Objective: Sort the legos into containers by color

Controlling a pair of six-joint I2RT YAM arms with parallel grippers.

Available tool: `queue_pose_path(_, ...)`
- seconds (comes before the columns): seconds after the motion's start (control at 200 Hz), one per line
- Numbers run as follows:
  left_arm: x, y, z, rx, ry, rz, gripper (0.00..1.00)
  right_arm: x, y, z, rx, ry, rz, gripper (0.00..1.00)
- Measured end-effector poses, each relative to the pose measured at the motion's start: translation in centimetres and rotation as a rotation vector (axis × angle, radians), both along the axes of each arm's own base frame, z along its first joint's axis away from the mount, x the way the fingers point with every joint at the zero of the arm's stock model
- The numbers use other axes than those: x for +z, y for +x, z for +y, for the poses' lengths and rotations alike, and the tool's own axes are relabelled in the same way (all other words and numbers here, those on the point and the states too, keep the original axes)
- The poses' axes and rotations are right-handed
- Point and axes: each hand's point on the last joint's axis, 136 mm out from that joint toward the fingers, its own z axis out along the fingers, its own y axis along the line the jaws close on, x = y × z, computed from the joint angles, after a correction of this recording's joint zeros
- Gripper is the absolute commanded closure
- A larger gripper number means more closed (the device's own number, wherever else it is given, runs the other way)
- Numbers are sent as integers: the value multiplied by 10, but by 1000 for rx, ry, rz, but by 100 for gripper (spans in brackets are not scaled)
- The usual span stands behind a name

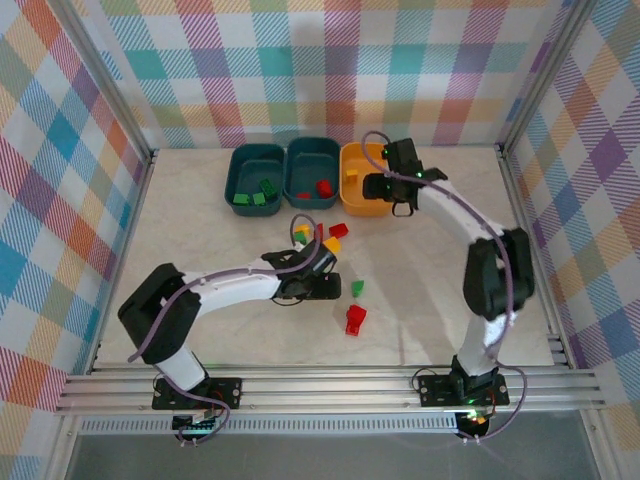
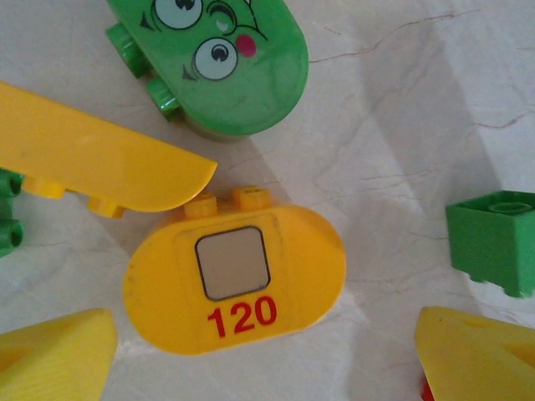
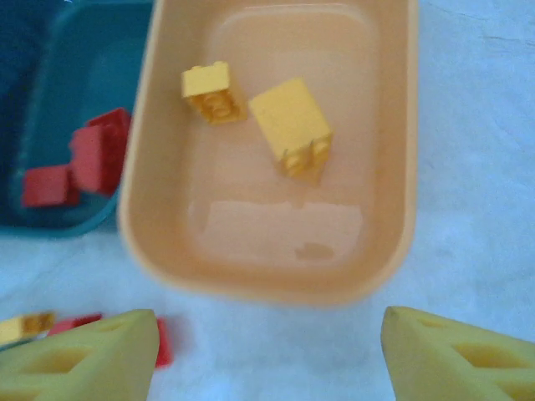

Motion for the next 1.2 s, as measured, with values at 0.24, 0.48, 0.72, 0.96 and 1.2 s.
queue_pose_path(0.24, -11, 10, 4, 19, 115, -32, 10, -18, -94, 6, 40, 40, -2, 22)
queue_pose_path(0.48, -31, 14, 8, 14, 180, -25, 27, -56, -132, -35, -65, -22, 20, 21)
queue_pose_path(0.72, -30, 16, 9, 0, 200, -32, 41, -58, -132, -50, -146, -24, -41, 22)
queue_pose_path(0.96, -29, 16, 7, -4, 197, -32, 45, -67, -127, -51, -186, -16, -41, 22)
queue_pose_path(1.2, 16, 19, -24, -67, 77, -82, 43, -71, -131, -69, -276, -29, -59, 22)
